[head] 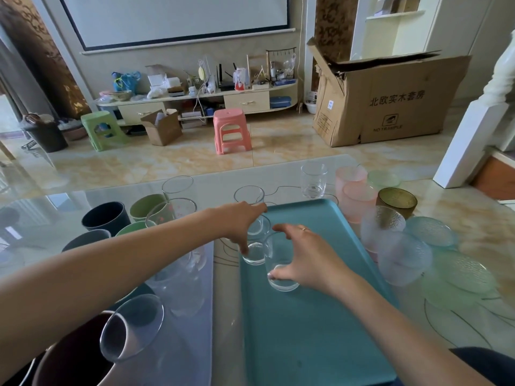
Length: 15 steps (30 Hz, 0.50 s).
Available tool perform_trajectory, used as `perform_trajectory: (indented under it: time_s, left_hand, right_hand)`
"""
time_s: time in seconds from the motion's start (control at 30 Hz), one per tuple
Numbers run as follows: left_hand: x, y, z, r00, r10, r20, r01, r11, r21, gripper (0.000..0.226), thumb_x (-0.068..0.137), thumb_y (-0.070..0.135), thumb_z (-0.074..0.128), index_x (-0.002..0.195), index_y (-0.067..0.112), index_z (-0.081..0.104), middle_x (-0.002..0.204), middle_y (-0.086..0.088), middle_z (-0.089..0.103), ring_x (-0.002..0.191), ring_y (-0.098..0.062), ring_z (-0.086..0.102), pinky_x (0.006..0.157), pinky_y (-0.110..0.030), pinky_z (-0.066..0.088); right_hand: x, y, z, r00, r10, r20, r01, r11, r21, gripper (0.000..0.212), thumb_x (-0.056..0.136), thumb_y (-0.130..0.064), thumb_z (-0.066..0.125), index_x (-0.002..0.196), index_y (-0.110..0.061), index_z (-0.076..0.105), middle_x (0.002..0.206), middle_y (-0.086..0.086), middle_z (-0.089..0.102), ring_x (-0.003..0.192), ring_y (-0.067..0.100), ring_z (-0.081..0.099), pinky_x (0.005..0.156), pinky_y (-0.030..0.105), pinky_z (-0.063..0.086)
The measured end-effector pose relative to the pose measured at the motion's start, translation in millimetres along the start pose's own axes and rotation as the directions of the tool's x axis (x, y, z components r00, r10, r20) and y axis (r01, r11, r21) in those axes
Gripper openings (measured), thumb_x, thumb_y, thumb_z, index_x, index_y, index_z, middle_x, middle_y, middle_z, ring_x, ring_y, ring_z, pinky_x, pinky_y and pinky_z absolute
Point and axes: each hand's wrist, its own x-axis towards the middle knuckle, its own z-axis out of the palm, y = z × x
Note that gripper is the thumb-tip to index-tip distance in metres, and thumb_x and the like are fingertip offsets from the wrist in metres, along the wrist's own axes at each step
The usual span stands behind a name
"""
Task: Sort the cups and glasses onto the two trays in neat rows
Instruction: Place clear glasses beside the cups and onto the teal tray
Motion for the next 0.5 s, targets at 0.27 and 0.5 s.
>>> perform_trajectory:
  time_s: [0.27,0.5]
  left_hand:
    - [-12.7,-6.3,-11.9,1.000,0.007,-0.008,-0.006,1.000,0.029,0.071,0.073,0.026,0.077,0.133,0.022,0.040,0.117,-0.007,0.059,0.105,-0.024,0.056,0.078,-0.030,0.041]
    - [-17.6,-8.9,-10.2,0.999,-0.005,-0.034,0.006,1.000,0.027,0.068,0.076,0.030,0.075,0.133,0.017,0.040,0.117,-0.009,0.059,0.105,-0.026,0.057,0.083,-0.034,0.044]
  right_hand:
    - [-6.1,-11.9,9.9,0.999,-0.038,0.008,0.038,0.998,0.055,0.092,0.059,-0.035,0.086,0.134,-0.029,0.033,0.126,0.003,0.048,0.112,0.021,0.053,0.094,0.032,0.044]
    - [-8.3,-19.0,17.2,0.996,-0.082,0.043,0.078,0.993,0.090,0.094,0.059,-0.033,0.087,0.133,-0.027,0.030,0.126,0.003,0.048,0.111,0.020,0.051,0.093,0.030,0.043]
